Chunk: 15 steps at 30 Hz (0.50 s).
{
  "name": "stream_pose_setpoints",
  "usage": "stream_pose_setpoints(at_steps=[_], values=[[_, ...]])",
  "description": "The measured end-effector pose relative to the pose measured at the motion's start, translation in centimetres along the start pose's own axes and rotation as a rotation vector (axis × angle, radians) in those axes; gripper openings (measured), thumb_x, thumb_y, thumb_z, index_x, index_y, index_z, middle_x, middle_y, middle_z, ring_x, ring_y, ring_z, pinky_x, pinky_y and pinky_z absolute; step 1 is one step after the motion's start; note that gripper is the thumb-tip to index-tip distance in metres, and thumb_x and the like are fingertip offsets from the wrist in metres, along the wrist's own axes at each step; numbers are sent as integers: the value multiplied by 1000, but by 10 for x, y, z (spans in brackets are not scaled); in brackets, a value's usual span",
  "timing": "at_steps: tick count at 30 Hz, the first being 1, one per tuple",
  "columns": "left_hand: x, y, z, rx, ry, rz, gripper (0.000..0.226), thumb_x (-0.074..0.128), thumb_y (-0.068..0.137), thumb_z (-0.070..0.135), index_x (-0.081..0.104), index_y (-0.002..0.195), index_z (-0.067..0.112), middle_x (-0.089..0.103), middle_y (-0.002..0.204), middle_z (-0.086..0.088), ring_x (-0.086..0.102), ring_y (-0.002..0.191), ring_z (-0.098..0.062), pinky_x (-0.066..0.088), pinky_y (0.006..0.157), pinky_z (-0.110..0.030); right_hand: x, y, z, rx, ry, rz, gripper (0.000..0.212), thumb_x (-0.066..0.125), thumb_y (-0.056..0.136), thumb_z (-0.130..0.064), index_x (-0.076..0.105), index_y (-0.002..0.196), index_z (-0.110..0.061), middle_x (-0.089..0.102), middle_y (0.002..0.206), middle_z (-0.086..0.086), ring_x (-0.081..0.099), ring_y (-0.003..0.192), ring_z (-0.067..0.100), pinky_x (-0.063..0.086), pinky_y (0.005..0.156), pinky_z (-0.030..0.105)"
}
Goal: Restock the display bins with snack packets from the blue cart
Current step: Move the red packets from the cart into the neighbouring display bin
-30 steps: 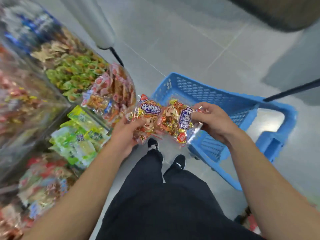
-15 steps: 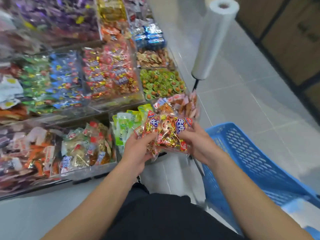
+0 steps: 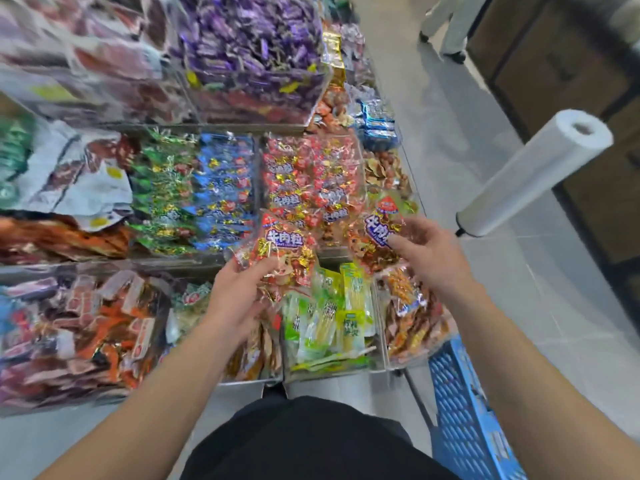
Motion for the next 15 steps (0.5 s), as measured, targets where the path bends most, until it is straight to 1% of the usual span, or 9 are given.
stream_pose_setpoints(at_steps=[2, 3, 5, 6, 9, 11, 12, 14, 15], values=[[-9, 9, 10, -8, -27, 2, 22, 74, 89, 16, 56, 94, 28, 73, 63, 14, 60, 42, -4, 48, 51, -28, 5, 21, -17, -66, -129, 0, 20, 76, 74, -39, 69, 86, -53, 73, 78, -11, 66, 63, 8, 56, 61, 34], [-13, 13, 14, -18, -41, 8, 21, 75, 89, 17, 58, 100, 24, 74, 65, 12, 60, 43, -4, 49, 56, -31, 9, 32, -23, -104, -215, -2, 22, 77, 78, -33, 70, 89, -50, 73, 76, -14, 68, 67, 7, 57, 63, 30], [-21, 19, 20, -32, -76, 35, 24, 76, 89, 18, 59, 105, 22, 76, 73, 9, 63, 47, -5, 50, 65, -36, 18, 53, -31, -167, -414, -15, 25, 77, 83, -28, 74, 102, -43, 71, 79, -22, 65, 66, -3, 50, 61, 16], [-22, 21, 23, -33, -87, 47, 25, 76, 88, 18, 59, 106, 22, 78, 77, 7, 65, 50, -6, 50, 66, -37, 23, 63, -35, -196, -504, -24, 27, 76, 84, -27, 74, 107, -40, 71, 83, -22, 63, 68, -5, 47, 64, 14], [-24, 28, 26, -24, -120, 81, 25, 77, 87, 20, 60, 105, 24, 78, 81, 5, 65, 51, -5, 49, 62, -35, 43, 91, -40, -300, -720, -94, 28, 74, 85, -23, 75, 110, -35, 76, 98, -9, 69, 89, 11, 53, 85, 30], [-23, 30, 28, -20, -137, 108, 29, 79, 84, 21, 61, 106, 23, 77, 91, 1, 66, 53, -5, 50, 62, -36, 56, 107, -36, -322, -822, -167, 27, 72, 85, -22, 75, 110, -34, 76, 100, -6, 69, 94, 16, 55, 87, 35], [-22, 31, 28, -17, -145, 114, 33, 81, 81, 22, 62, 108, 22, 75, 97, -1, 69, 59, -6, 53, 65, -38, 63, 114, -33, -332, -846, -208, 27, 72, 85, -22, 75, 109, -34, 76, 100, -6, 69, 94, 18, 56, 86, 36], [-17, 31, 30, -18, -156, 132, 49, 86, 66, 27, 63, 109, 21, 74, 109, -4, 73, 90, -18, 57, 83, -49, 77, 125, -24, -360, -868, -294, 27, 70, 86, -21, 75, 109, -34, 76, 101, -6, 69, 92, 19, 56, 82, 35], [-15, 31, 31, -22, -165, 147, 56, 86, 59, 30, 64, 110, 21, 74, 112, -4, 71, 102, -25, 54, 92, -56, 84, 129, -17, -374, -889, -333, 28, 69, 86, -22, 74, 110, -35, 76, 101, -6, 68, 91, 19, 56, 80, 33]])
Point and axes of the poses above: each hand's wrist, its own y-axis towards the middle knuckle, its own x-axis out of the palm, z = x × y, the point moved 4 cm from there along y, towards the middle knuckle
